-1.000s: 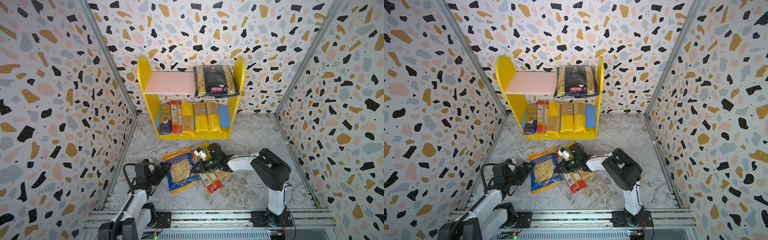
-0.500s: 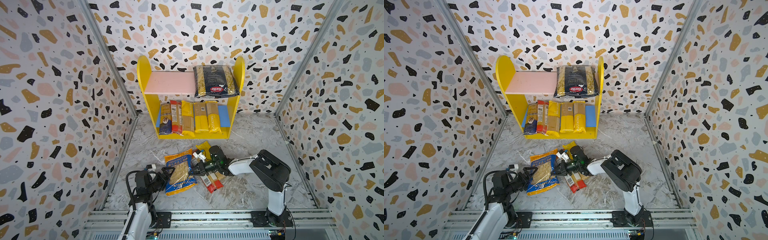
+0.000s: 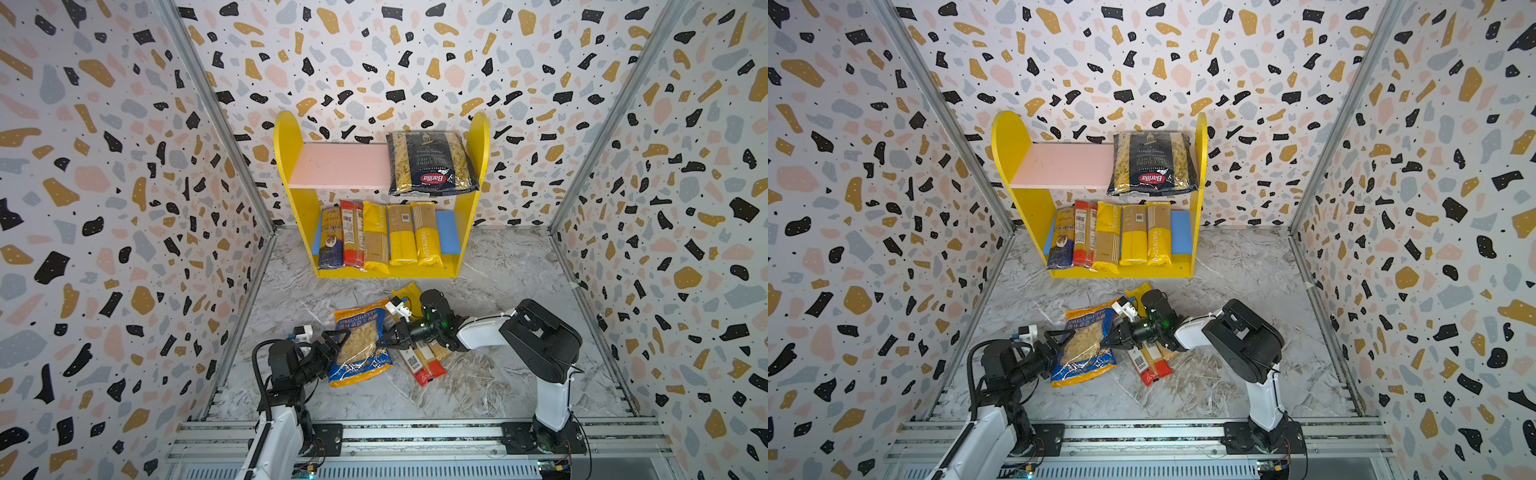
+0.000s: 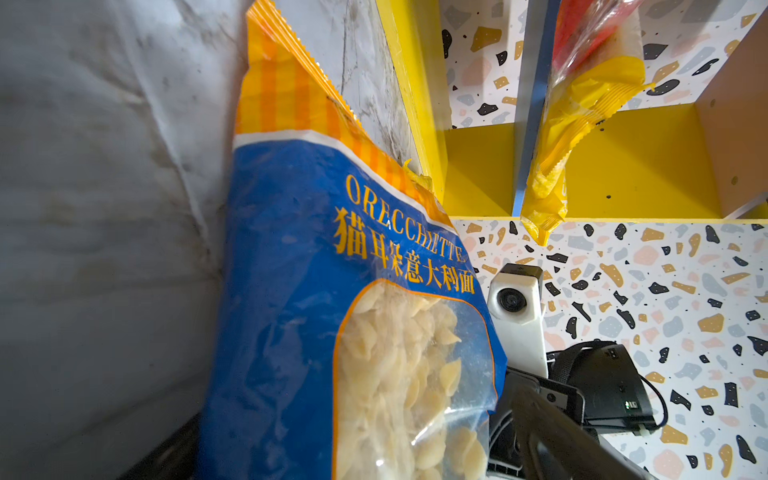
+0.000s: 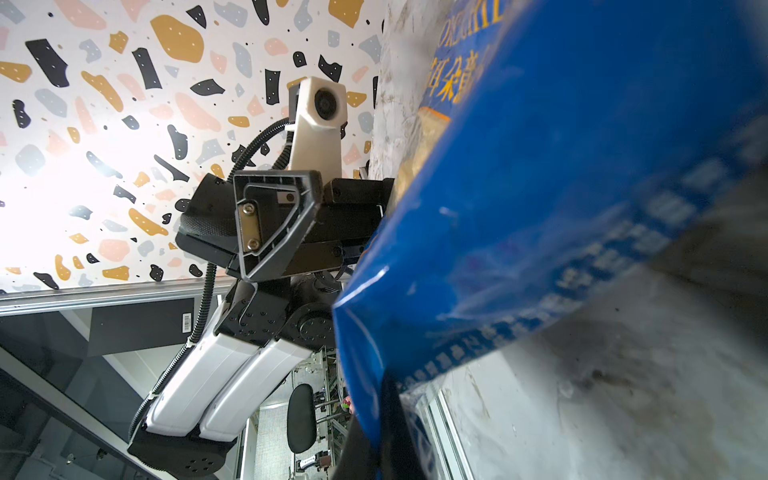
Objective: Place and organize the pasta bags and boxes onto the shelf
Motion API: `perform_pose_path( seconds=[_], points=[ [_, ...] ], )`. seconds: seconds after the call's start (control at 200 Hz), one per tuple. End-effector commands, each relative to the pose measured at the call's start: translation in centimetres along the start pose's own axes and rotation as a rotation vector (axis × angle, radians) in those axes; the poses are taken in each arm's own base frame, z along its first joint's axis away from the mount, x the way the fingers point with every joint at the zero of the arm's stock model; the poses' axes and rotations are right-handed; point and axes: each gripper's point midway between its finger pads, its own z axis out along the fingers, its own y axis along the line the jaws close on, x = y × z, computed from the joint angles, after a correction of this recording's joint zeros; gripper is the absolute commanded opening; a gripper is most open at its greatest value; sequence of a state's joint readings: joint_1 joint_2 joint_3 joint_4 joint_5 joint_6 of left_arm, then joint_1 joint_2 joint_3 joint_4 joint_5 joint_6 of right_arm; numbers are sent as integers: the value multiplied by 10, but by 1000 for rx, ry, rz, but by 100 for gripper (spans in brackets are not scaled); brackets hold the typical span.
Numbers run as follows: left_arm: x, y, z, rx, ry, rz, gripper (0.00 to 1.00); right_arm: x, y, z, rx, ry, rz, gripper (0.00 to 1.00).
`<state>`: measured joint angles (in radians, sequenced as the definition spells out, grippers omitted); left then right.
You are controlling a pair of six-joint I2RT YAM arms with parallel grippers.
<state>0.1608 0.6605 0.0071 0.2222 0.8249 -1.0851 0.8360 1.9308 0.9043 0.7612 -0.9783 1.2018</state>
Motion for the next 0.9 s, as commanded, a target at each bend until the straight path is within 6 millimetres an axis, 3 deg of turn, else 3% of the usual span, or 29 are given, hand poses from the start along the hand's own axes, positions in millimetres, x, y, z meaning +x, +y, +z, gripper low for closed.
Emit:
perform_pose_path(
  seconds=[0.0,0.195,0.345,0.896],
  points=[
    [7,-8,0,44,46,46,100,-14,43,-10,-114,-3,-110,0],
    [26,22,-1,-54,112,37,100,-26,56,-26,-178,-22,-112,0],
    [36,32,-2,-61,141,19,100,-29,62,-27,-196,-24,-120,0],
    [22,1,0,88,80,-6,100,-21,65,-23,-200,-8,-128,0]
  ],
)
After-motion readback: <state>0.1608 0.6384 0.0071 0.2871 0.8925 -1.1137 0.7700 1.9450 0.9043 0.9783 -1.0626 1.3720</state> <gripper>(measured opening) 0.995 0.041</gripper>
